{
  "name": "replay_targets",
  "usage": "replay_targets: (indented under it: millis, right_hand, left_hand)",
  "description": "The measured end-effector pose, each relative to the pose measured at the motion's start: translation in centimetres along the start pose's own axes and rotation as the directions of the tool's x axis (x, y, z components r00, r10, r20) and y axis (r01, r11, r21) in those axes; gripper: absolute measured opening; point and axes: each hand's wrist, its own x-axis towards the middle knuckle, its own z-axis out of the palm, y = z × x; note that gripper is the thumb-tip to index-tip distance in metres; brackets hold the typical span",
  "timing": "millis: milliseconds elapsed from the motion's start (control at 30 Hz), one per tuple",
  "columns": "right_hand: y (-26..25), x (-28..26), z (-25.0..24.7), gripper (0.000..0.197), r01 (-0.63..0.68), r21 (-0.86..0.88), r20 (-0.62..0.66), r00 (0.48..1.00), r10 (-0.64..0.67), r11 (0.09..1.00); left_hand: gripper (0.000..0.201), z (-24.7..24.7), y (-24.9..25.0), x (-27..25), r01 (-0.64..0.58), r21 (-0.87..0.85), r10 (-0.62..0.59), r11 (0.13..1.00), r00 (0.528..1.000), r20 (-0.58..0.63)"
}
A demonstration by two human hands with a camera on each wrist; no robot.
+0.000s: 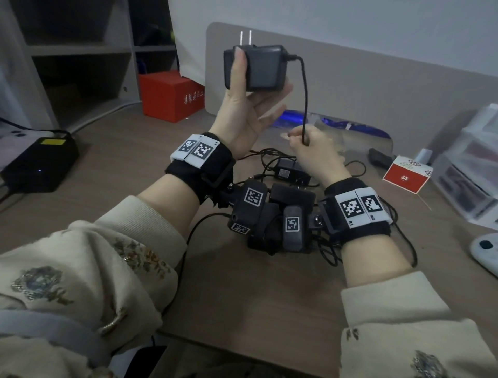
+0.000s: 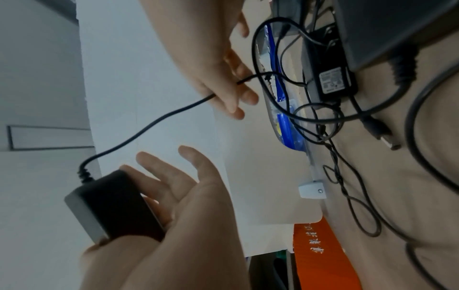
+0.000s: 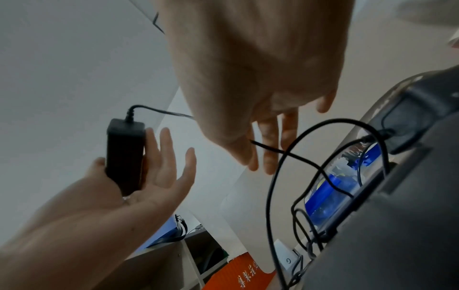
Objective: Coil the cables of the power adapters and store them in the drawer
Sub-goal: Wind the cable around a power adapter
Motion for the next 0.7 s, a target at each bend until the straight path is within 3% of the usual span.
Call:
replay_targets:
  millis: [100,167,233,300,400,500,567,700]
  right_hand:
    - [0.7,0.1,0.1,0.027,-0.069,-0.086,0.051,0.996,0.074,0.994]
    - [1.1,0.3,0.1,0.035,-0.083,-0.055,0.045,0.995,0.086,0.995]
    - [1.1,0.1,-0.2,0.036,-0.081,0.058,-0.023,0.996,0.082,0.995]
    - [1.0,0.1,-0.5,0.035,-0.049,0.165,-0.177,0.981,0.078,0.985]
    - [0.7,0.2,-1.2,0.031,0.093,0.277,-0.425,0.905,0.035,0.956]
    - [0.3,0.3,-1.5,0.029,0.202,0.323,-0.511,0.859,-0.009,0.925]
    - [0.1,0.2,-1.6,0.040,0.289,0.326,-0.556,0.829,-0.065,0.900]
    - [-0.1,-0.2,-1.4,0.067,0.372,0.065,-0.663,0.709,-0.238,0.926]
  left_hand:
    - [0.069,-0.1,0.0,0.1,0.011,-0.032,-0.011,0.999,1.000,-0.009]
    - [0.067,-0.1,0.0,-0.1,0.016,-0.049,-0.017,0.999,1.000,-0.013]
    - [0.063,-0.1,0.0,-0.2,0.025,-0.071,-0.028,0.997,0.999,-0.036]
    - [0.057,-0.3,0.1,-0.1,0.041,-0.087,-0.049,0.995,0.995,-0.091]
    - [0.049,-0.8,0.1,0.4,0.087,-0.038,-0.093,0.995,0.977,-0.191]
    - [0.044,-1.2,0.0,0.6,0.207,0.050,-0.193,0.977,0.961,-0.200]
    - [0.040,-1.1,-0.3,0.6,0.283,0.142,-0.255,0.949,0.949,-0.186]
    - [0.034,-0.7,-1.0,0.4,0.312,0.267,-0.272,0.912,0.946,-0.178]
